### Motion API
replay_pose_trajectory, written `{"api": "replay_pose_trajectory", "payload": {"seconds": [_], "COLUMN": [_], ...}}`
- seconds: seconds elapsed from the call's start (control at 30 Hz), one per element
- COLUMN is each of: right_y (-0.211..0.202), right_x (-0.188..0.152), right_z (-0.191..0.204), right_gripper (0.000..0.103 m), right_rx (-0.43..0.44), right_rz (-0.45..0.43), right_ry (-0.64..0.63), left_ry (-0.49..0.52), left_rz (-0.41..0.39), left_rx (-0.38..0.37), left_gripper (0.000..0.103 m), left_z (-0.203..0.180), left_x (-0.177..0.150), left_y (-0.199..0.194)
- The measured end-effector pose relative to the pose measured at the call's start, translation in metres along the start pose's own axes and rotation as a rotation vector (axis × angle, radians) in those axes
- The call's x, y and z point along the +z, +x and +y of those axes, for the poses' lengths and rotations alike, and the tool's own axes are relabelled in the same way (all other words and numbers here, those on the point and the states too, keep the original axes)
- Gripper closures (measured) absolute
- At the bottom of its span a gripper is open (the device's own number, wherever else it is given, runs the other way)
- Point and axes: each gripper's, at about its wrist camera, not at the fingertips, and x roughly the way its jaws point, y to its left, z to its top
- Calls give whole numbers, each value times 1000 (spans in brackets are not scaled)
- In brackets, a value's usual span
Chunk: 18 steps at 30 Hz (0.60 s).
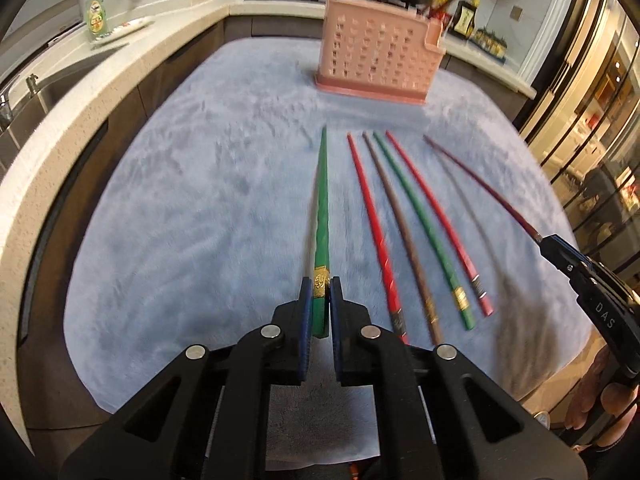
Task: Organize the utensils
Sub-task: 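Grasp a green chopstick with the left tool while the right tool lifts its chopstick, then carry both chopsticks upright into the pink holder and open both tools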
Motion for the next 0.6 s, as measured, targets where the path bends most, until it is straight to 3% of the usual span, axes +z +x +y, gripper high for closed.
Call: {"api": "replay_pose_trajectory", "payload": {"seconds": [0.27, 0.6], "right_y": [-30, -37], "right_x": [49, 107], "right_z": [-4, -10], "right_gripper": [95, 95], "right_rx": [23, 57], "right_rz": [-125, -226], "right_ry": [25, 71], "left_ry": [-13, -14], "left_rz": [-109, -246], "left_rx": [-24, -13], "left_gripper": [95, 96], "left_z": [4, 7], "left_x": [38, 101], "left_y": [-37, -63]}}
